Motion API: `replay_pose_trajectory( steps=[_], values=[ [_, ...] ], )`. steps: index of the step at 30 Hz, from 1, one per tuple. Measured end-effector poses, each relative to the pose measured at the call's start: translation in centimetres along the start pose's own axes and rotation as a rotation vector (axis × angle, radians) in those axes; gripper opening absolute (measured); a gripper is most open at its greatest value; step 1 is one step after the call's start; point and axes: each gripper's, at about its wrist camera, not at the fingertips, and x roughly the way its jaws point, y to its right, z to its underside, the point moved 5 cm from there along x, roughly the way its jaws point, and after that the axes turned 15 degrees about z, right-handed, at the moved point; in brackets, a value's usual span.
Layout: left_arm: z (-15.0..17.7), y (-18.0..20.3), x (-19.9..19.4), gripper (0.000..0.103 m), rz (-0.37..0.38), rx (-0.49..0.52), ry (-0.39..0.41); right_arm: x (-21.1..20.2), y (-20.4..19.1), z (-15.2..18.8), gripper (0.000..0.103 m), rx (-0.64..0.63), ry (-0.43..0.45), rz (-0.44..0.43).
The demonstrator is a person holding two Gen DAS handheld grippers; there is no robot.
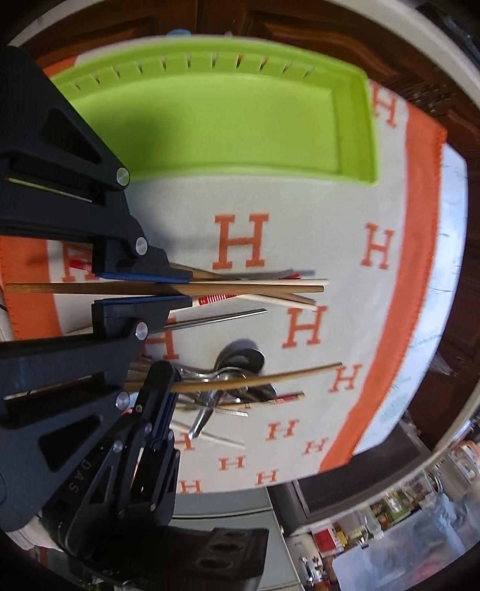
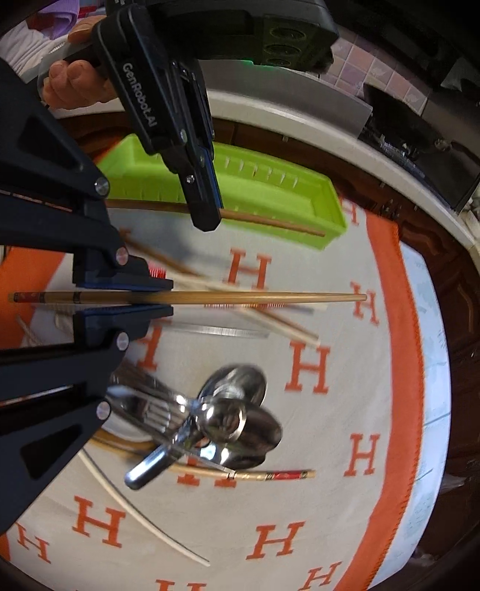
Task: Organize utensils
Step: 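Carry the wooden chopstick into the green tray and open the left tool while the right tool does likewise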
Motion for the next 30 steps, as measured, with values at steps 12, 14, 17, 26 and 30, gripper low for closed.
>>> replay_pose_trajectory(
  steps=[12, 14, 17, 26, 30],
  values=[
    [-1.6, -4.6, -12.1, 0.004, -0.224, 0.071, 0.216, -1.1, -9.8, -2.8, 0.006, 0.031, 0.018, -0.104],
    [-1.4, -6.2, -12.5, 0.004, -0.273, 0.066, 0.221, 0.0, -11.3, -3.0, 0.006, 0.026, 0.007, -0.118],
    [-1.0, -8.1, -11.4, 0.004, -0.308, 0.053, 0.204, 2.3, -13.1, -3.3, 0.006, 0.027, -0.004, -0.114],
    [0.2, -12.6, -8.1, 0.004, -0.303, -0.025, 0.166, 6.5, -13.7, -2.9, 0.008, 0.046, -0.057, -0.083],
    [0.4, -12.8, -7.6, 0.007, -0.295, -0.034, 0.159, 6.4, -14.0, -2.8, 0.009, -0.001, -0.027, -0.052]
  ],
)
